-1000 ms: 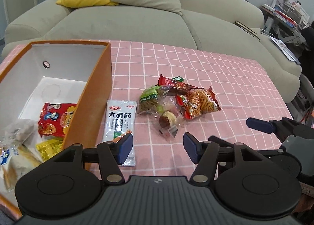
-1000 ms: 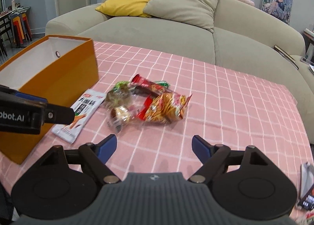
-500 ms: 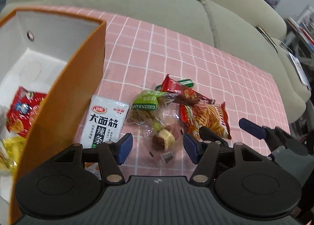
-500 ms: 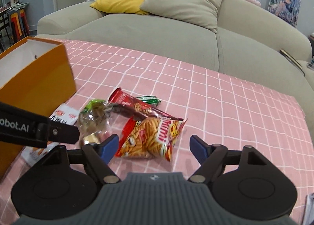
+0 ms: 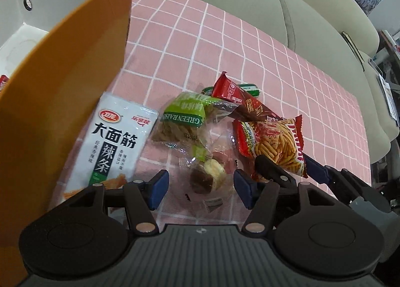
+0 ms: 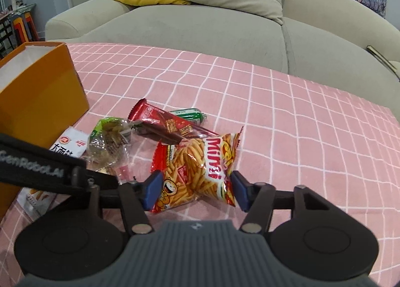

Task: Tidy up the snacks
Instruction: 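Grasp the clear bag of brown balls with the left tool while the right tool grasps the orange Mimi bag, then carry both bags over the orange box and open both tools to drop them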

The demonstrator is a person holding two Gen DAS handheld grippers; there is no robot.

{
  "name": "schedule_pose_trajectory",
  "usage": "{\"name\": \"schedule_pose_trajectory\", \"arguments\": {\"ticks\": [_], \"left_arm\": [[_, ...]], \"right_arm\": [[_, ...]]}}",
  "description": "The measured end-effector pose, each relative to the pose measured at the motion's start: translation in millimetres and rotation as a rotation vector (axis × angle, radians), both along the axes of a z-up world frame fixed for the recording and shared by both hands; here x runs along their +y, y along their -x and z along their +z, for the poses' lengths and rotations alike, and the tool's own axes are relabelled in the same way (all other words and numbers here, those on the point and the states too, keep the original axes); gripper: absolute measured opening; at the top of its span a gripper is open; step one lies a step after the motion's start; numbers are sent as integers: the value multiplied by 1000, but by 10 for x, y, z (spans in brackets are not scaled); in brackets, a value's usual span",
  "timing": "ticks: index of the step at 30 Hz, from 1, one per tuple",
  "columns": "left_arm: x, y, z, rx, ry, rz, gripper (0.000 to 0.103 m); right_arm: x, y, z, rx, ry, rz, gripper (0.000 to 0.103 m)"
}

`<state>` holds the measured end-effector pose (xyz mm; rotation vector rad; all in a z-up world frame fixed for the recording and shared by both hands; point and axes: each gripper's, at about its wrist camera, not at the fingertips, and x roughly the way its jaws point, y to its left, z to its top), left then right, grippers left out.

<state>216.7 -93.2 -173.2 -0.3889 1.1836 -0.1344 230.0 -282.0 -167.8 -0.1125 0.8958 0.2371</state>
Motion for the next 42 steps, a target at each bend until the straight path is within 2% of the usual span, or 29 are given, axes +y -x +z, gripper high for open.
{"name": "schedule_pose_trajectory", "arguments": {"ticks": [5, 7, 12, 21, 26, 30, 37, 42], "left_arm": [[-48, -25, -35, -11, -2, -15, 67], [-70, -33, -45, -21, 9, -28, 56], [-163, -69, -22, -46, 2, -72, 40], [-163, 65, 120, -50, -62, -126, 37], [-82, 285, 228, -40, -108, -132, 37], [12, 457, 360, -66, -125, -143, 38], [178, 782, 518, -72, -113, -125, 38], [285, 1001, 687, -111, -113, -119, 38]], "right_arm": [[4, 32, 4, -11, 3, 16, 44], [-9, 40, 13, -8, 1, 17, 43], [19, 62, 24, -6, 14, 29, 40], [40, 186, 88, 36, 3, 29, 36], [91, 412, 144, 60, 1, 17, 36], [132, 643, 200, 71, -7, 12, 36], [205, 1055, 318, 73, -48, -7, 36], [266, 1286, 514, 34, -60, -11, 36]]}}
